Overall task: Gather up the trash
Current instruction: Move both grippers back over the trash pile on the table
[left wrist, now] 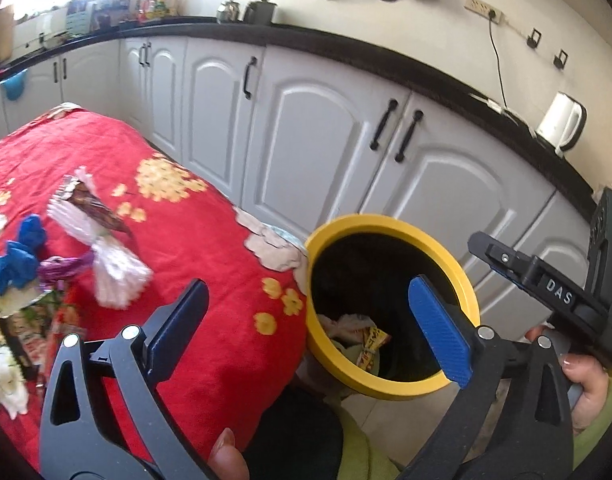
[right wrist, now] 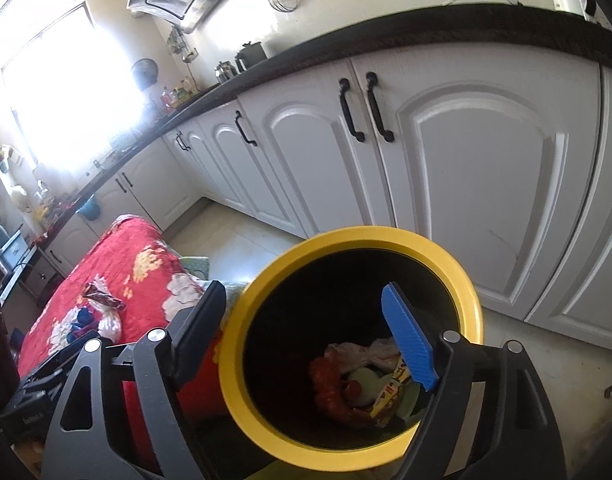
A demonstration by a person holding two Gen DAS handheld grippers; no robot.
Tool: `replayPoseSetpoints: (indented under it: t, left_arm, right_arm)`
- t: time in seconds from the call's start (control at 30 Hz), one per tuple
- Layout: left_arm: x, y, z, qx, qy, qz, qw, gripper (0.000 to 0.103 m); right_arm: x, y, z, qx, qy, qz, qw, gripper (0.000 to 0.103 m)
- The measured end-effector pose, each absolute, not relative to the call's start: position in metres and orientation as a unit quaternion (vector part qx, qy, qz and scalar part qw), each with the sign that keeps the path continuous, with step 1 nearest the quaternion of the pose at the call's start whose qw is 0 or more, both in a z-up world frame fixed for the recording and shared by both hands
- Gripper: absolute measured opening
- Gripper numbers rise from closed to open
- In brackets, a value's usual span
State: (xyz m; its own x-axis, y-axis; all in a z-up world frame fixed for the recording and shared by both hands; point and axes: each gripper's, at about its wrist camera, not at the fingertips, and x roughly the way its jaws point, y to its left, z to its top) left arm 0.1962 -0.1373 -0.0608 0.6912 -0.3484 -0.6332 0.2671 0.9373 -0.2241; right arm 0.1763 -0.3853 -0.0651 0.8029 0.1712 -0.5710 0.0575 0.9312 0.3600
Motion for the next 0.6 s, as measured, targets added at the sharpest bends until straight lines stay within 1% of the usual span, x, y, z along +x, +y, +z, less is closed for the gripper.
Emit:
replayPoseSetpoints:
  t: [0.6]
  left_arm:
    - [0.177,-0.067,-0.026,-0.085,0.307,-0.111,0.941,0.092]
  right_arm:
    - [0.164,-0.331,-0.034,0.145,0.29,0.084,0.942,0.079]
